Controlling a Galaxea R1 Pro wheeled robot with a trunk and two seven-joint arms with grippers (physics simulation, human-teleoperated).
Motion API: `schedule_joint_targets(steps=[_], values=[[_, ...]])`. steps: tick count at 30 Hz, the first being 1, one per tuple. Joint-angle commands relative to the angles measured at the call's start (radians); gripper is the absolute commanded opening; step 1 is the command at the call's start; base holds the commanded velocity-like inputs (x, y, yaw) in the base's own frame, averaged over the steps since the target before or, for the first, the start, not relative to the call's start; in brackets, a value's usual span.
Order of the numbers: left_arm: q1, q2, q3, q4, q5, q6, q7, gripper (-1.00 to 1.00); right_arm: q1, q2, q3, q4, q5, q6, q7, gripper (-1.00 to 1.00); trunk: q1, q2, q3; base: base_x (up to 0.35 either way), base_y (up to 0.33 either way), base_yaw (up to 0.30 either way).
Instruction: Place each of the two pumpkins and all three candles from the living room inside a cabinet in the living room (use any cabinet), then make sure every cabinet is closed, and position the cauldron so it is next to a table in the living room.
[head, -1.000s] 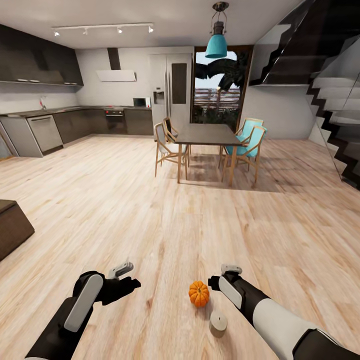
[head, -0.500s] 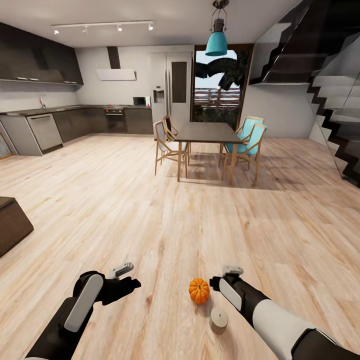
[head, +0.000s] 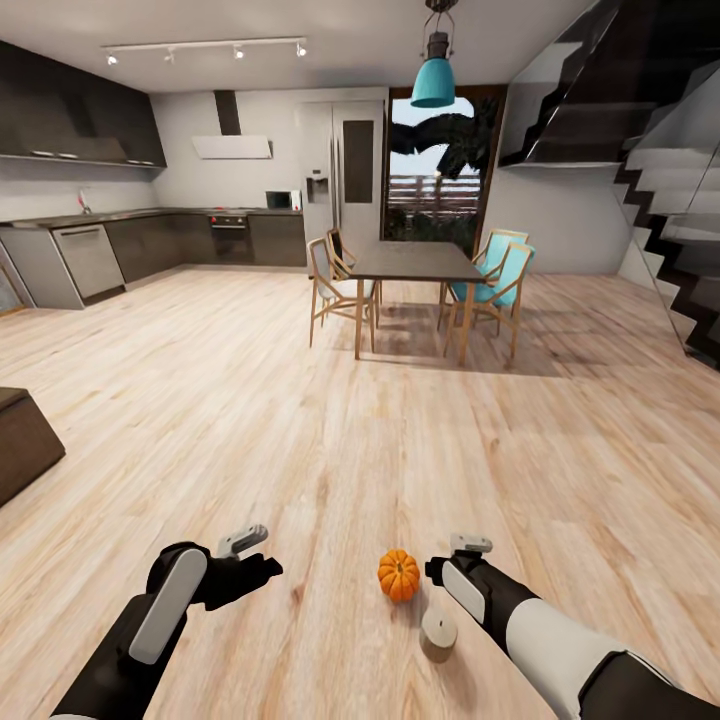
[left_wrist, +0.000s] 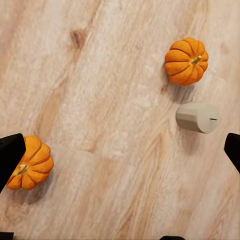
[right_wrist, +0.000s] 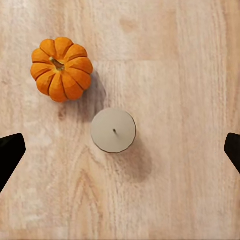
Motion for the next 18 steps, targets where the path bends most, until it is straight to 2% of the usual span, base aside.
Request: schedule_joint_targets(steps=[1,18], values=[[-0.001,0.001,-0.002,0.000,0.010,0.001,0.010,1.00,-0.001,-0.001,0.008,-0.001,-0.007,0.004,-0.007,1.00,0.004,-0.008,-0.004,0.000,0.000,0.000],[-0.001,0.005,-0.003,-0.006,0.007,0.002,0.010,1.00,-0.001,0.001,0.008,-0.002,-0.007,0.003,-0.006,1.00,0.069,-0.127,-0.057,0.000,0.000,0.000]])
